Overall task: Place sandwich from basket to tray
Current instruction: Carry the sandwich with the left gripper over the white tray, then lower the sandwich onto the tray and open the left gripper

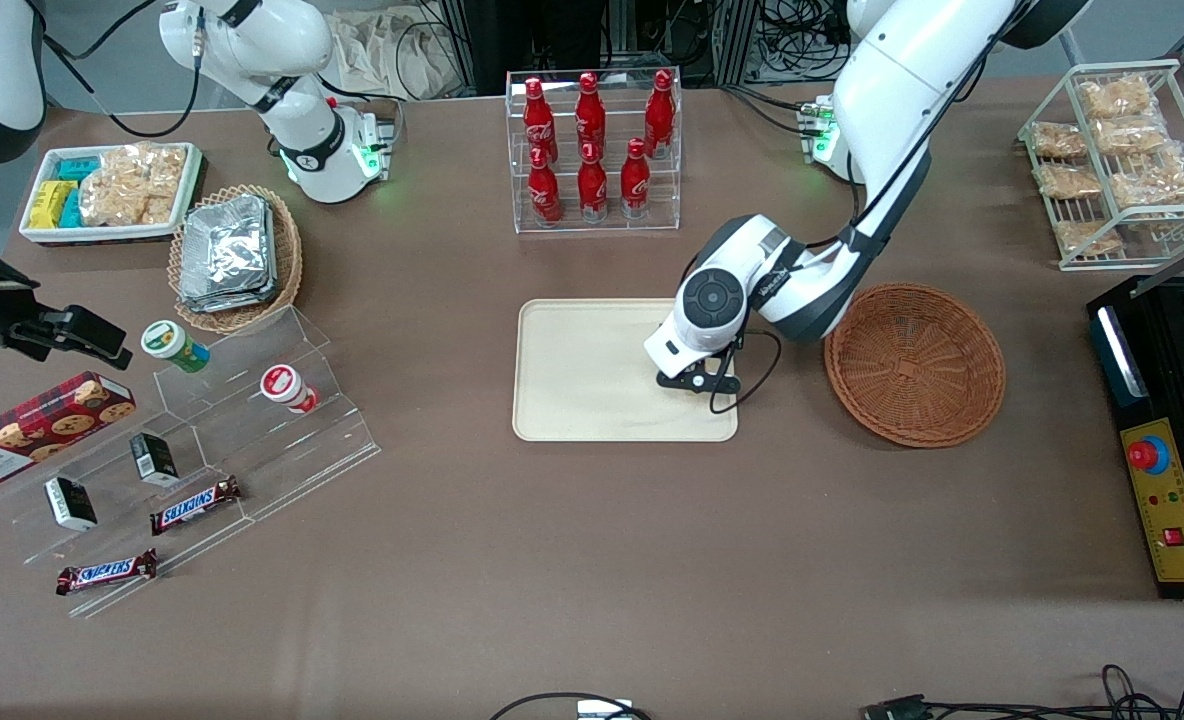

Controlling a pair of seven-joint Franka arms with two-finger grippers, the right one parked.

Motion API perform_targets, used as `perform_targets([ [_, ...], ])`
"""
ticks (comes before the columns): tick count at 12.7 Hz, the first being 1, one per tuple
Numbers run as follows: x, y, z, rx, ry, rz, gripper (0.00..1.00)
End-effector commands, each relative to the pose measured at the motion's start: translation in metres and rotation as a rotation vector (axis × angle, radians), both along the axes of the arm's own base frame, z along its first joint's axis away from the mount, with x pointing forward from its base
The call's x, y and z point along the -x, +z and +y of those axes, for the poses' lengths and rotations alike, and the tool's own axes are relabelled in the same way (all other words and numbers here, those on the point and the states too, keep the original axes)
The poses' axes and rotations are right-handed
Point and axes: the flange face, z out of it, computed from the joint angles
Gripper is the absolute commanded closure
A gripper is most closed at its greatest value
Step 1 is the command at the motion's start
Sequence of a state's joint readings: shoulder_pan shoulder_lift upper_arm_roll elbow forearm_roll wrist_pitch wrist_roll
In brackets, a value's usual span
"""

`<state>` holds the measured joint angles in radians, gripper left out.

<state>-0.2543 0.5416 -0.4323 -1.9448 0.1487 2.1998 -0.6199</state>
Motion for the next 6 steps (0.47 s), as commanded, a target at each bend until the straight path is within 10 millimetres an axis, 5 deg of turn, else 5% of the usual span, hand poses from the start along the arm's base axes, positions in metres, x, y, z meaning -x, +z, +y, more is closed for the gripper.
perform_targets([
  [1,-0.0063,-0.0066,0.0064,0.004,-0.004,-0.020,1.00],
  [2,-0.0069,-0.0067,0.0060,0.007,-0.004,-0.022,0.88],
  [3,-0.0062,-0.0100,0.0062,0.005,-0.004,-0.016,0.15],
  [4,-0.0062,-0.0093,0.0063,0.004,-0.004,-0.016,0.00],
  [6,-0.0063,-0.0079,0.0064,0.003,-0.003,-0.017,0.00],
])
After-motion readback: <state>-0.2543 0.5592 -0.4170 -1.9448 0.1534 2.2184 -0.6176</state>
